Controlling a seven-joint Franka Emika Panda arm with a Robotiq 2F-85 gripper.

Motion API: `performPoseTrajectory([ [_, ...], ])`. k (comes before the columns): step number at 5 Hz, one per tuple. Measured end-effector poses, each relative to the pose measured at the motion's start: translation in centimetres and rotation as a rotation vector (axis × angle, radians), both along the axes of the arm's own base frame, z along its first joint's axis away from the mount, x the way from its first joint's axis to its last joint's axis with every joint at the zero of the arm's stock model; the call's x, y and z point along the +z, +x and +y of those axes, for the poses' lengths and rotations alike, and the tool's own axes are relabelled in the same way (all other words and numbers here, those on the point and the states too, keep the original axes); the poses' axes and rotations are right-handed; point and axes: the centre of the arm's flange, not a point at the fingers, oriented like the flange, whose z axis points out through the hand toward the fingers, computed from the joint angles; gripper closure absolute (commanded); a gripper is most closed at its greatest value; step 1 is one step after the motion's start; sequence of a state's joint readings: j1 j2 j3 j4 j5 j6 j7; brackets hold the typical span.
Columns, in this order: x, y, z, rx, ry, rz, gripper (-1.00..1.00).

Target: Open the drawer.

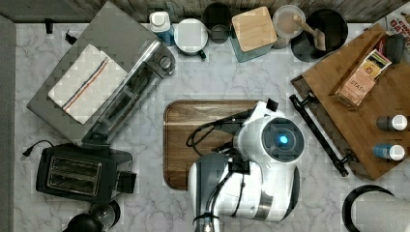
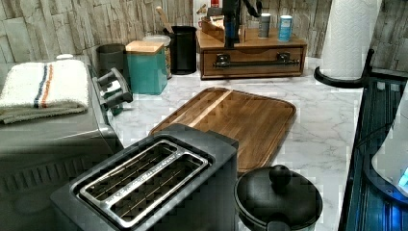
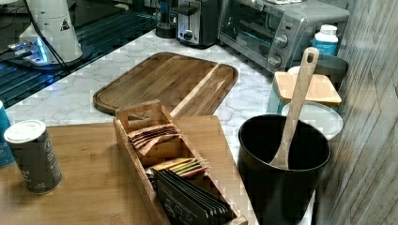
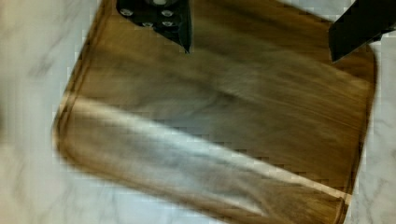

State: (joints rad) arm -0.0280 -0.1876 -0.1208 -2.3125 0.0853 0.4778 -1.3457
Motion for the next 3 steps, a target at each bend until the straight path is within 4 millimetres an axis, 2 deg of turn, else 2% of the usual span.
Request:
performPoseTrajectory([
  [1, -0.5, 0.3, -3.9, 0.128, -0.013, -0.107, -1.0],
  [3, -2.9, -0.7, -11.2, 0.092, -0.053, -0.171, -1.0],
])
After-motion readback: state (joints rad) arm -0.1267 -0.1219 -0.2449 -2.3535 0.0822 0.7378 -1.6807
